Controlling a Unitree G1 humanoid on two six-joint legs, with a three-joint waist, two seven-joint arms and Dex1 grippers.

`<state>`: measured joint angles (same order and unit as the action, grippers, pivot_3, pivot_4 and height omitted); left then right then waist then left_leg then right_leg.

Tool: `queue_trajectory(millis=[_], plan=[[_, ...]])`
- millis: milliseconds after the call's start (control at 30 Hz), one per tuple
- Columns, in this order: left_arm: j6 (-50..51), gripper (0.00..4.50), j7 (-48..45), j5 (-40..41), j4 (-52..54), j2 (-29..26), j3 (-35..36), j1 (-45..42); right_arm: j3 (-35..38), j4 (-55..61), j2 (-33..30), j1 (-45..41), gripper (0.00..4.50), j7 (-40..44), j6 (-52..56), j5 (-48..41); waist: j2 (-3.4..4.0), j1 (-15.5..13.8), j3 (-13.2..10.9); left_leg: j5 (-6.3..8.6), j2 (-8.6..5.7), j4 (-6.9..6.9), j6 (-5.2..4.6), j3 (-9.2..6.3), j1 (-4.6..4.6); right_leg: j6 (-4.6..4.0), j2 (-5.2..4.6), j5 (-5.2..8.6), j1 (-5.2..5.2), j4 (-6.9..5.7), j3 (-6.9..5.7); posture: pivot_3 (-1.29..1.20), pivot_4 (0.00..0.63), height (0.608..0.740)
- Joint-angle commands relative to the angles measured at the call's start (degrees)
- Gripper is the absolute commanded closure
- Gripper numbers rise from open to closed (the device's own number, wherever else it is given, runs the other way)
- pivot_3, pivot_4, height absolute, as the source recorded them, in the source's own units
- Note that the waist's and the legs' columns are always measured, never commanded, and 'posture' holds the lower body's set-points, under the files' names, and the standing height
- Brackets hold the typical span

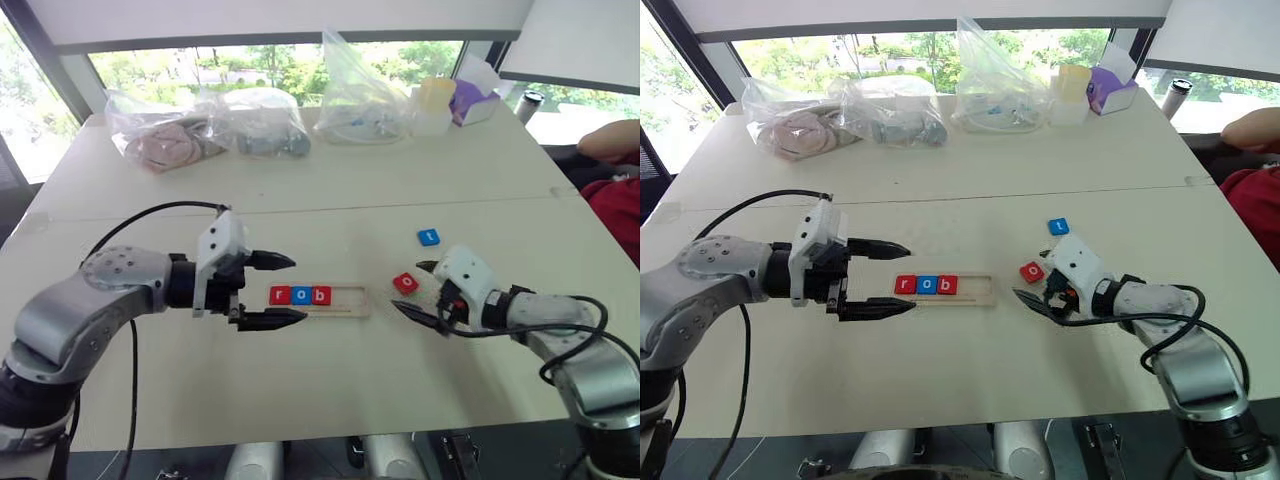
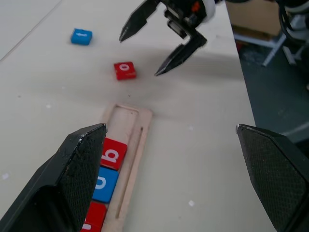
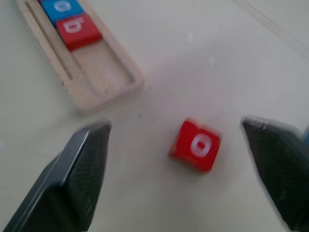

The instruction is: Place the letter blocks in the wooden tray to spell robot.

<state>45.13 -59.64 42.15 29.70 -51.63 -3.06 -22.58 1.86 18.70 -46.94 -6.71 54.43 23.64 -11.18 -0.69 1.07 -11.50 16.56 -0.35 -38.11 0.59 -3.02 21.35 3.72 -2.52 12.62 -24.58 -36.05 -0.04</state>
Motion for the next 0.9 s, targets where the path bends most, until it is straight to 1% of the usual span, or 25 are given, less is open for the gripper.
queue_trajectory(millis=[33,133,200,267,467,633,667,733,867,900], plan=[[-2.15,0.0,-3.51,-1.46,-0.11,-1.54,-0.67,-1.07,-1.57,-11.13,-2.18,-5.22,0.11,7.31,-13.26,1.34,-0.02,0.1,-0.01,0.0,0.0,0.0,0.0,0.0,0.0,0.0,0.0,0.0,0.0,0.01,0.0,0.0,0.15,0.74],[-2.09,0.0,-3.64,-1.65,0.4,-1.74,-0.06,-0.69,-5.11,-24.43,-2.29,-13.26,0.11,14.1,-21.51,2.58,-0.01,0.17,-0.03,0.0,0.04,0.02,0.0,0.02,0.0,-0.04,0.04,-0.03,-0.01,-0.01,0.0,0.0,0.15,0.74],[-1.8,0.0,-3.56,-1.45,1.11,-1.97,0.51,0.04,-6.8,-31.21,-1.92,-16.94,0.11,17.47,-25.34,3.17,-0.01,0.03,-0.04,0.0,0.07,0.02,-0.01,-0.01,0.01,-0.06,0.08,-0.04,-0.02,-0.02,0.0,0.0,0.15,0.74],[-0.99,0.0,-2.56,-0.83,2.47,-2.39,1.72,1.59,-9.41,-39.97,-0.76,-22.34,0.11,20.79,-30.29,5.06,0.0,-0.02,-0.05,0.0,0.07,0.03,-0.01,-0.05,0.02,-0.23,0.08,-0.15,-0.02,-0.03,0.0,0.0,0.15,0.74],[1.1,0.0,0.64,0.78,5.9,-3.14,5.25,4.92,-14.59,-57.93,4.34,-33.76,0.11,27.51,-38.98,8.78,-0.01,0.01,-0.06,0.0,0.07,0.02,-0.01,-0.03,0.01,-0.24,0.04,-0.17,-0.02,-0.03,0.02,0.0,0.15,0.74],[2.51,0.0,2.75,2.05,7.88,-3.43,7.01,6.66,-17.29,-69.68,8.76,-40.43,0.11,28.99,-45.04,12.81,-0.03,0.16,-0.04,-0.01,0.08,0.02,0.0,-0.03,-0.07,-0.25,0.05,-0.18,0.04,-0.05,0.04,0.0,0.15,0.74],[2.67,0.0,3.05,2.14,8.23,-3.6,7.19,6.94,-17.71,-71.23,9.19,-41.23,0.33,30.07,-45.92,13.31,-0.03,0.16,-0.04,-0.01,0.09,0.02,0.0,-0.04,-0.07,-0.26,0.06,-0.18,0.04,-0.05,0.04,0.0,0.15,0.74],[3.09,0.0,3.54,2.81,8.99,-4.1,8.19,7.61,-17.92,-72.41,9.5,-42.11,0.99,33.38,-45.0,13.0,-0.04,0.17,-0.03,-0.01,0.09,0.02,0.01,-0.04,-0.12,-0.28,0.07,-0.2,0.08,-0.06,0.04,0.0,0.15,0.74],[2.49,0.0,3.53,2.51,8.59,-4.97,8.97,8.77,-16.71,-72.08,8.95,-41.94,2.97,35.44,-41.93,12.24,-0.03,0.08,-0.01,-0.04,0.09,0.02,0.06,-0.05,-0.18,-0.3,0.06,-0.21,0.14,-0.07,0.04,0.0,0.15,0.74],[2.25,0.0,3.4,2.46,8.39,-5.17,9.05,8.9,-15.78,-70.61,8.95,-41.39,3.22,35.17,-40.04,11.27,-0.03,0.06,-0.01,-0.06,0.09,0.02,0.09,-0.05,-0.18,-0.31,0.05,-0.21,0.14,-0.07,0.04,0.0,0.15,0.74]])
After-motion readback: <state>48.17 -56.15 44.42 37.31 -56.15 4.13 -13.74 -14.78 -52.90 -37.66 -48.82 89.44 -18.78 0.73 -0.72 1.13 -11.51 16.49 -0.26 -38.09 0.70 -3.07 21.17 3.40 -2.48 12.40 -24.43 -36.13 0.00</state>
